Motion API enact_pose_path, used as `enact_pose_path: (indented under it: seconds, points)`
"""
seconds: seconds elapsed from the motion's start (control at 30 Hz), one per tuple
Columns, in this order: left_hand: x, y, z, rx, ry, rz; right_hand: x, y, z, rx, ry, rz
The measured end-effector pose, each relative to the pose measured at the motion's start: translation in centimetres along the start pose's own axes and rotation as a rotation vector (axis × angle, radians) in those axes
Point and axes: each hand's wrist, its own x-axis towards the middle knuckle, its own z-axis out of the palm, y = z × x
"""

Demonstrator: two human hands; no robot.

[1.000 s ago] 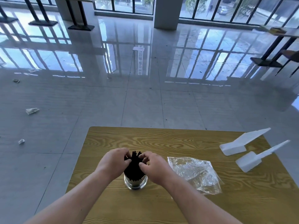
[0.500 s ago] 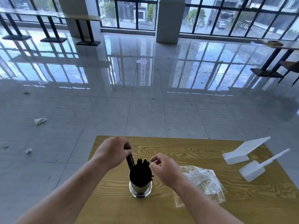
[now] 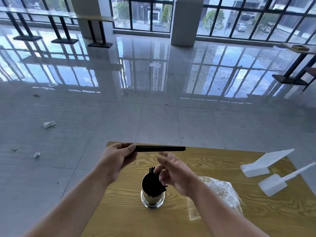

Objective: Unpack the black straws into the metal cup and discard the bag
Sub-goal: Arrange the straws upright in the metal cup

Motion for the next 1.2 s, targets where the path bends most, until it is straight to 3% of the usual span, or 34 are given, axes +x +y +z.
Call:
enact_pose_path:
  seconds: [0.07, 0.13, 0.2, 0.3, 0.47, 0.63, 0.9, 1.2]
  points:
    - [0.4, -2.0, -0.3, -0.036, -0.015, -0.093, 0.0, -1.0, 0.0, 0.207, 0.051, -0.027]
    - [0.6, -3.8, -0.5, -0.038, -0.044, -0.156, 0.1, -1.9, -0.3, 0.181, 0.168, -0.072]
    - [0.8, -5.1, -0.6, -0.019, -0.084, -0.213, 0.3, -2.3, -0.8, -0.020, 0.277, -0.125]
    - [1.2, -6.5, -1.0, 0.232, -0.094, -0.222, 0.3, -2.5, -1.2, -0.247, 0.319, -0.229]
    - [2.4, -8.1, -1.3, 0.723, -0.002, -0.022, 0.6, -0.4, -1.2, -0.822, 0.332, -0.349]
    - [3.9, -8.3, 0.1, 1.174, -0.033, 0.102, 2.1, 2.6, 0.0, -1.112, 0.134, -0.139]
    - [5.5, -9.2, 3.4, 1.438, -0.115, 0.178, 2.1, 4.5, -3.7, -1.008, 0.183, -0.125]
    - [3.2, -8.0, 4.9, 1.489, -0.003, 0.341, 2.0, 4.5, -5.9, -0.912, 0.120, -0.134]
